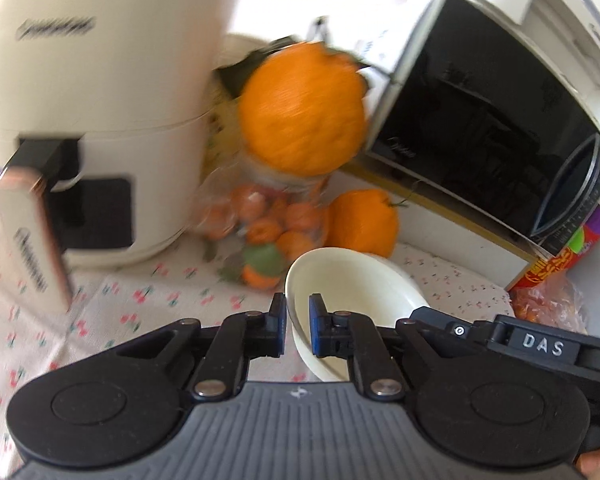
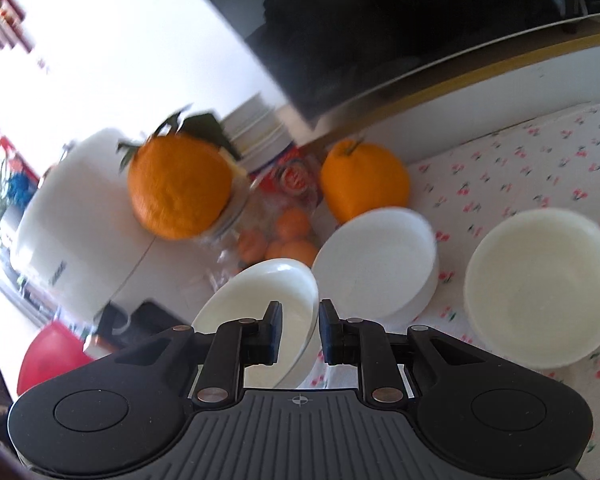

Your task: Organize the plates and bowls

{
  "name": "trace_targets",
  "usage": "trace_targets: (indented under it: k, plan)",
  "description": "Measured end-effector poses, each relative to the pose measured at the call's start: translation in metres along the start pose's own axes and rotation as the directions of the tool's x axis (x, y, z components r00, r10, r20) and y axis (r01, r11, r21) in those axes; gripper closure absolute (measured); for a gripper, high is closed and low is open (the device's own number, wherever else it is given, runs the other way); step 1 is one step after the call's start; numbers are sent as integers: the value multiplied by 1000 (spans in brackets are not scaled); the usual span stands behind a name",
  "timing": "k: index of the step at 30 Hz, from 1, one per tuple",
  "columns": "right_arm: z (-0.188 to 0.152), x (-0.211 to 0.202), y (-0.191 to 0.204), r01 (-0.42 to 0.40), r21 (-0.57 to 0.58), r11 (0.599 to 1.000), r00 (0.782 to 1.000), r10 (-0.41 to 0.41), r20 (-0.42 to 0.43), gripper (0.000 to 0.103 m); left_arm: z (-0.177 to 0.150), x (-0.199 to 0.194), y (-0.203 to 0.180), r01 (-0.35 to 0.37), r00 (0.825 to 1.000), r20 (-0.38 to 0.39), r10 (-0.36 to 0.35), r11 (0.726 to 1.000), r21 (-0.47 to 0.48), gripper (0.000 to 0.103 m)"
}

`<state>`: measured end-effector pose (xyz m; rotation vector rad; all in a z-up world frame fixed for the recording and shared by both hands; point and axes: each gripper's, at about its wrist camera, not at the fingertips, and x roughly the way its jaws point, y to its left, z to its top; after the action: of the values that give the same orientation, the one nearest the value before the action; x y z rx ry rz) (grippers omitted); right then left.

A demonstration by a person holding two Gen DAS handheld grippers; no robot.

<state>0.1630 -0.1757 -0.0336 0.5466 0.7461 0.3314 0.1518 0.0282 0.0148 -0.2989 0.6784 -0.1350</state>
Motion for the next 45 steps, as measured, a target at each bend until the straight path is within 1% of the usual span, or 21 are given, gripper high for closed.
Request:
trace_targets:
  k: [5,9,14,19,24,30,33,37,40,41,43,45]
  plan:
    - [17,-5,-5,84,-7,996,994,-84,68,83,8,18,-30,12,999,30,-15,994,106,93]
    - [20,-1,-22,81,48,996,991,-86,107,83,7,37,-45,-2,998,56,-9,981,192,93]
    - [22,14,-35,103,89,991,988,-113,107,83,1,59,-51,-16,999,46,5,972,234,93]
    - [24,19,-36,111,58,992,986,-117,120,83,-6,70,-48,-23,999,42,13,968,250,93]
    - [23,24,-37,127,24,992,985,-129,113,83,-12,77,-47,-28,999,41,17,963,268,92]
    - [21,31,-42,149,21,989,984,-151,100,83,-15,79,-46,-26,999,41,15,959,281,92]
    - [20,32,-42,151,12,988,984,-151,98,80,-16,80,-46,-26,999,40,15,959,281,92]
    - [19,34,-41,163,-1,987,982,-162,99,80,-17,88,-46,-25,999,41,14,958,285,92]
    - [19,34,-42,165,7,986,982,-165,97,79,-18,89,-46,-26,999,40,16,959,282,80]
    - [19,34,-43,163,15,987,982,-163,94,79,-18,90,-46,-25,999,38,15,959,282,79]
    - [19,33,-44,159,27,987,982,-161,94,69,-17,91,-45,-27,999,36,17,959,281,77]
    - [19,32,-45,154,36,987,983,-157,96,66,-17,92,-45,-23,1000,26,16,961,276,73]
